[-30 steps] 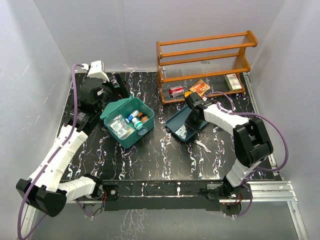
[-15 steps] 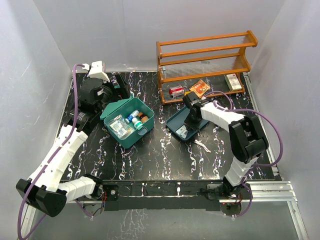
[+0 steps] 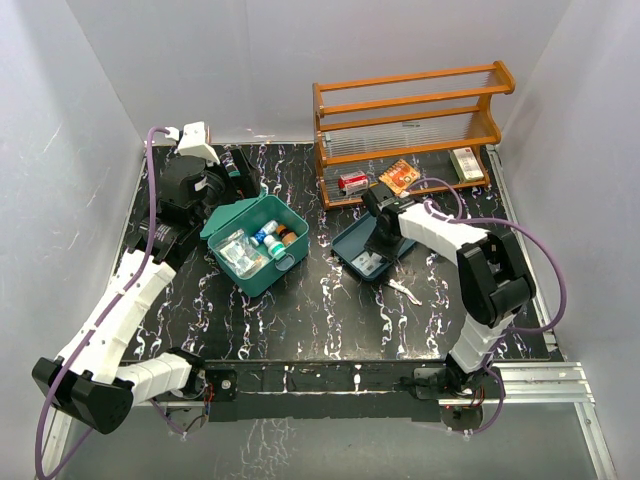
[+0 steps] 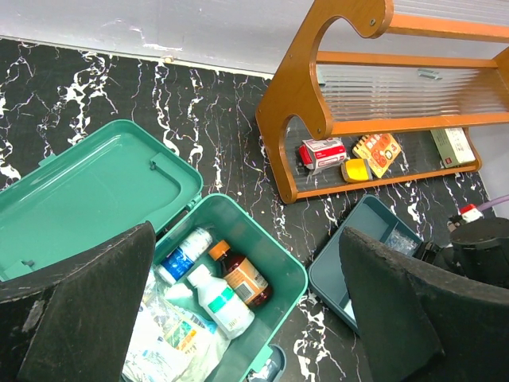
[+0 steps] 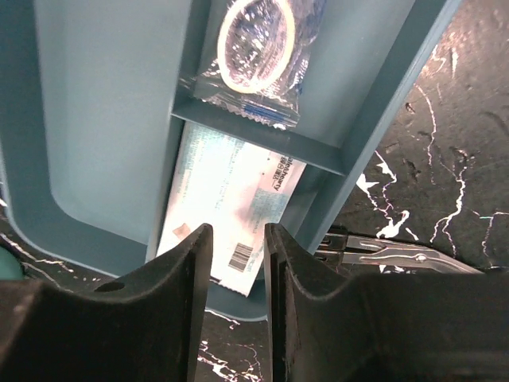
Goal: Organize the medicine kit
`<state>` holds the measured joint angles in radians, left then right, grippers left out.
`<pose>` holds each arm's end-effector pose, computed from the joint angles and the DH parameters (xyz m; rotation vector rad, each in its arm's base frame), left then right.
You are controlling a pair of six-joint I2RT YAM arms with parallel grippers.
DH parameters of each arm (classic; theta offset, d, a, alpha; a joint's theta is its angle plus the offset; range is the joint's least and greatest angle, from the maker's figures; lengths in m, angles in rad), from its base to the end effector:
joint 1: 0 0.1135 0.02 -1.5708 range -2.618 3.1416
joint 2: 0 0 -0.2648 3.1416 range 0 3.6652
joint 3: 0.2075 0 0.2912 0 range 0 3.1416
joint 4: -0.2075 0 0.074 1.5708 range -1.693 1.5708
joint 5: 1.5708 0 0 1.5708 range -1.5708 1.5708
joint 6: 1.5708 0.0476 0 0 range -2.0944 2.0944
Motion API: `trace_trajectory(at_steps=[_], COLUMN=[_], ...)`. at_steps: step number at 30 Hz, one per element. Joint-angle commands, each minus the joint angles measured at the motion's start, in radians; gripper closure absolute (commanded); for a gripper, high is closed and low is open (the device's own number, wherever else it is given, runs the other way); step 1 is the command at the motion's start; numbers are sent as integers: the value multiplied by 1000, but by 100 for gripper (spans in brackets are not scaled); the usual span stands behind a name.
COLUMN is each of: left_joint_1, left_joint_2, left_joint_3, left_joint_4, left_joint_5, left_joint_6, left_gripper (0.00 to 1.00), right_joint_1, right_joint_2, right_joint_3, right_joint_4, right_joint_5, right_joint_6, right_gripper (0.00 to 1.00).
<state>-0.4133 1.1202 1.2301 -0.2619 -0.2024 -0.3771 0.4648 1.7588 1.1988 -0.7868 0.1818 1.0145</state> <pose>0.2791 -0.1120 0.4245 -0.1195 1.7329 -0.4097 0.3343 0.1580 0.1553 0.8028 2.7392 0.0242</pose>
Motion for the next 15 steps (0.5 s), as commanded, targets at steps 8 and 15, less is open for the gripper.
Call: trace_trajectory(at_steps=[8, 15], left_joint_1=[5, 5], left_joint_2=[-10, -5], left_joint_3=[23, 25], left_joint_4=[16, 14], left_joint_5=[3, 1], left_joint_6=[12, 12], left_gripper=[1, 1], right_joint_1=[15, 17], right_joint_2=[1, 65], right_joint_3=[108, 74], right_joint_4=[15, 53], right_joint_5=[1, -95], right_joint_6=[-125, -138], right_gripper=[77, 78])
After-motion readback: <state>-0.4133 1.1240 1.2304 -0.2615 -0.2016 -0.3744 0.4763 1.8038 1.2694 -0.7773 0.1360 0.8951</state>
